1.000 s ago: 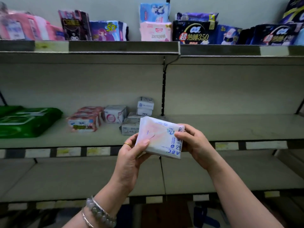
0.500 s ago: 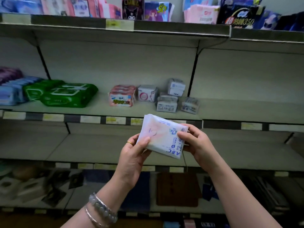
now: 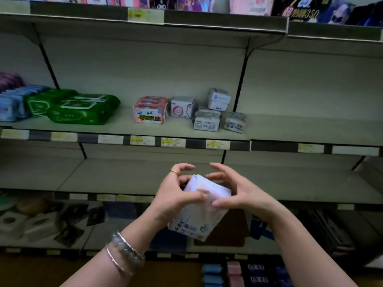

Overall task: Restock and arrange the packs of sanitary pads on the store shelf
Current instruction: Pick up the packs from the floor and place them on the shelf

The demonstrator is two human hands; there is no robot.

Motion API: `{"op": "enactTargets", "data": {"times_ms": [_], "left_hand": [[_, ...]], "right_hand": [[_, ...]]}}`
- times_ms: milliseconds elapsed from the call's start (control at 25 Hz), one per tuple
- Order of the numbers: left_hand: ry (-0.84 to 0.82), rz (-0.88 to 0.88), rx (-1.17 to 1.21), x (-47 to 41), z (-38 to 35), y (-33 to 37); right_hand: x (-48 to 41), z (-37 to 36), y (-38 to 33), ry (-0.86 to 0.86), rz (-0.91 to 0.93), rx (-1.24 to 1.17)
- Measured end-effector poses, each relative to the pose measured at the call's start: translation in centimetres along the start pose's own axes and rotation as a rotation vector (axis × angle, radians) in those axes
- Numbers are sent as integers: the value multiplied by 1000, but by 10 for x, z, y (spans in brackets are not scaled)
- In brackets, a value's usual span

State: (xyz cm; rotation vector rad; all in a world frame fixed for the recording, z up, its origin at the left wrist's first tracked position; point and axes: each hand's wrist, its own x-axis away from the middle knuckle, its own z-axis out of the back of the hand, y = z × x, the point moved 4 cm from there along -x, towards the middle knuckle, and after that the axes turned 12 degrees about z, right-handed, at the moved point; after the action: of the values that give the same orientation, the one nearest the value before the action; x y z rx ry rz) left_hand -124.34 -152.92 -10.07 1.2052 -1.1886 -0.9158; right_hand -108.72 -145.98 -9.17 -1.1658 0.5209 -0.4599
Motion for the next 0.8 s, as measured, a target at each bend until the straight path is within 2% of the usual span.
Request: {"op": "enactTargets", "data": {"times_ms": [80, 200, 320, 440, 560, 720, 800], "left_hand": [[-51, 8, -138, -6, -23, 4], [43, -31, -185, -19, -48, 6], [191, 60, -66, -30, -50, -12], [99, 260, 128, -38, -66, -53], [40, 315, 104, -42, -81, -92], [131, 367, 34, -52, -61, -136], [116, 425, 15, -64, -50, -161]], "right_hand": [[7, 1, 6, -74, 23, 42], [23, 31, 19, 157, 33, -22], [36, 65, 48, 354, 28, -273], [38, 80, 82, 420, 14, -495], [33, 72, 122, 415, -37, -523], [36, 46, 172, 277, -226, -297], [36, 40, 193, 205, -292, -235]]}}
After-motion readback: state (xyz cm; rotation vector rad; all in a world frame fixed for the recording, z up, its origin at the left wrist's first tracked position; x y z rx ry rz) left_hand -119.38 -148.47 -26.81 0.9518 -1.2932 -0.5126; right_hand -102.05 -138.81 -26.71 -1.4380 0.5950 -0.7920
